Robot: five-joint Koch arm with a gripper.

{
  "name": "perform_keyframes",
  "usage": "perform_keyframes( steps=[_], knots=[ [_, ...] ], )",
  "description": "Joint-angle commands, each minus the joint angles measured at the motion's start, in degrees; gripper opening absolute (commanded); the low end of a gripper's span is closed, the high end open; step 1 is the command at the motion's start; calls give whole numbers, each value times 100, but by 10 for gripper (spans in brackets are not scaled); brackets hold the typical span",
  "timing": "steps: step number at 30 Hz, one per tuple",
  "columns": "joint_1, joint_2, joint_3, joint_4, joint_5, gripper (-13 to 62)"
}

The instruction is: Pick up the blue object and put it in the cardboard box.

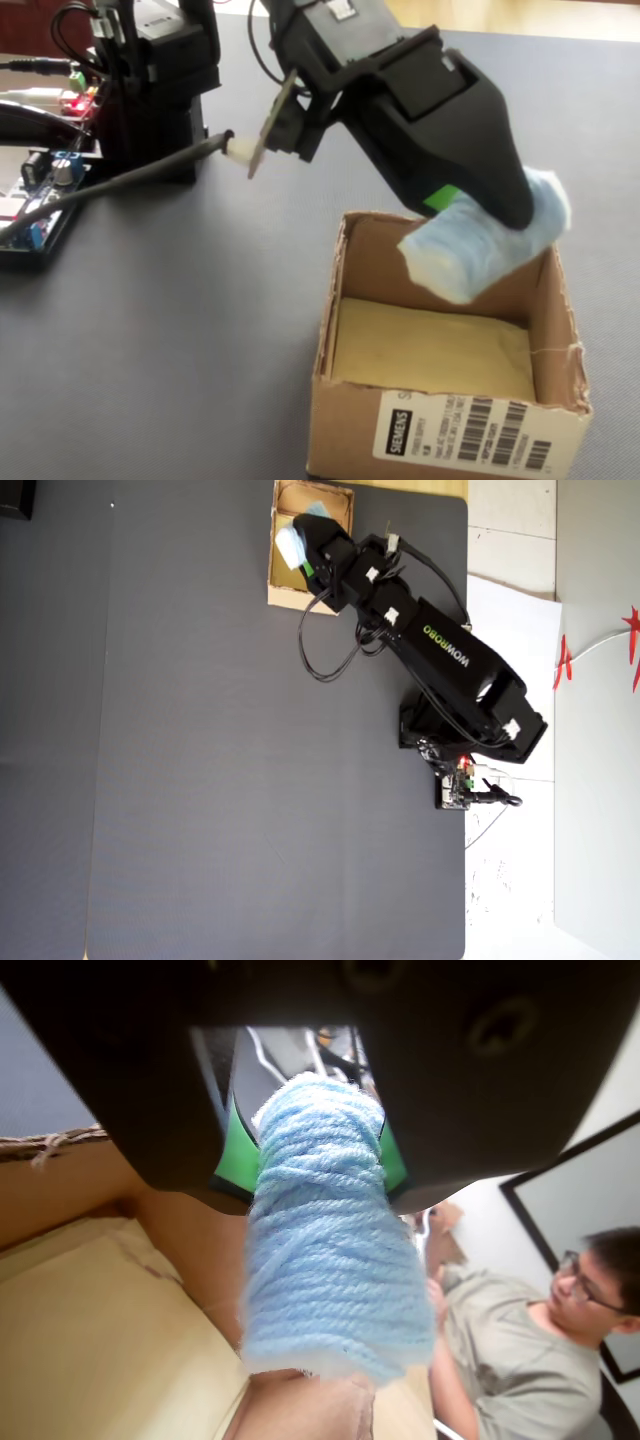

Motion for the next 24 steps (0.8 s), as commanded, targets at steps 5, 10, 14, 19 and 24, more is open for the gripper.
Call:
perform_keyframes(
  steps=[5,10,14,19,24],
  knots=[
    [35,9,-387,369,35,290],
    [44,62,-237,439,-70,339],
    [26,70,-246,343,-88,339],
    [-114,141,-308,229,9,338],
    [-606,202,-325,-18,343,338]
  ],
)
